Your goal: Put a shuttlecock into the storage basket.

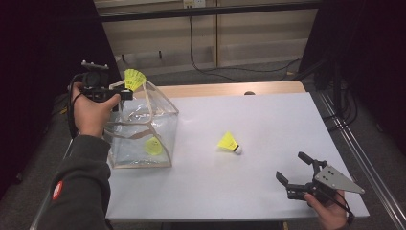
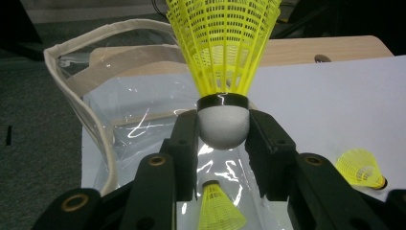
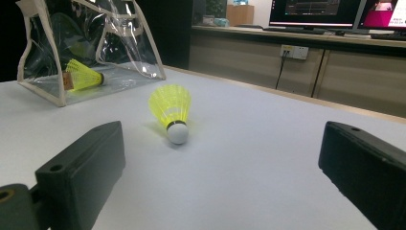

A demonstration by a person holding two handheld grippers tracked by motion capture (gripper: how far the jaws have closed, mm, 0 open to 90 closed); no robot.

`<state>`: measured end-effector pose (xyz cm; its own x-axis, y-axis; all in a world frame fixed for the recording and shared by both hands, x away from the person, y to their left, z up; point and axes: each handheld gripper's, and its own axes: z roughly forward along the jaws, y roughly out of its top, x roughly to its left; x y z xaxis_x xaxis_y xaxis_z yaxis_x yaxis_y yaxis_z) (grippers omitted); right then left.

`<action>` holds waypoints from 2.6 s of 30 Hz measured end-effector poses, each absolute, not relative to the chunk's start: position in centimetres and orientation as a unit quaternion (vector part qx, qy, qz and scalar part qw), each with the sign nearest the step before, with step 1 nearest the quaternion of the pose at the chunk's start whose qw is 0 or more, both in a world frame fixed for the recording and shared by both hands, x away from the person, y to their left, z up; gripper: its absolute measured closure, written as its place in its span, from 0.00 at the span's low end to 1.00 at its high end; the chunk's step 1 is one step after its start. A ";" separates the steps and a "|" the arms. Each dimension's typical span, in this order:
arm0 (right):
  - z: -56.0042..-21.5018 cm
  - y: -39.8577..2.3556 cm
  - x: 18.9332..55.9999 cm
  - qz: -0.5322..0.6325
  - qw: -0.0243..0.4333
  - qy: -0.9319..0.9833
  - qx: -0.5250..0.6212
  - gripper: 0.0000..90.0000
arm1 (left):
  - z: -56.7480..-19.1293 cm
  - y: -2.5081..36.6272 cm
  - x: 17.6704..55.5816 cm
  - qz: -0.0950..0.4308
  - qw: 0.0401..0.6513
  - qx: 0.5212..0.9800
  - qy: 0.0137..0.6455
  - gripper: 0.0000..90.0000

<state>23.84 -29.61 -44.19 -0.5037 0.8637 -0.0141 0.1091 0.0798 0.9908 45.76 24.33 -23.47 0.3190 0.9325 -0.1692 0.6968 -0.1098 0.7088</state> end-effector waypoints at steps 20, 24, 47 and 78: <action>-44.2 -29.6 23.8 0.568 0.332 0.655 0.372 0.02 | -24.7 24.7 46.6 0.171 0.347 0.718 0.578 0.72; -44.2 -29.7 23.8 0.567 0.332 0.656 0.373 0.02 | -24.9 24.7 46.7 0.173 0.342 0.719 0.580 0.72; -44.2 -29.8 23.8 0.568 0.333 0.654 0.374 0.02 | -25.8 24.9 47.4 0.180 0.337 0.702 0.601 0.72; -44.2 -29.8 23.8 0.567 0.334 0.654 0.373 0.02 | -27.2 24.9 48.0 0.178 0.320 0.697 0.617 0.72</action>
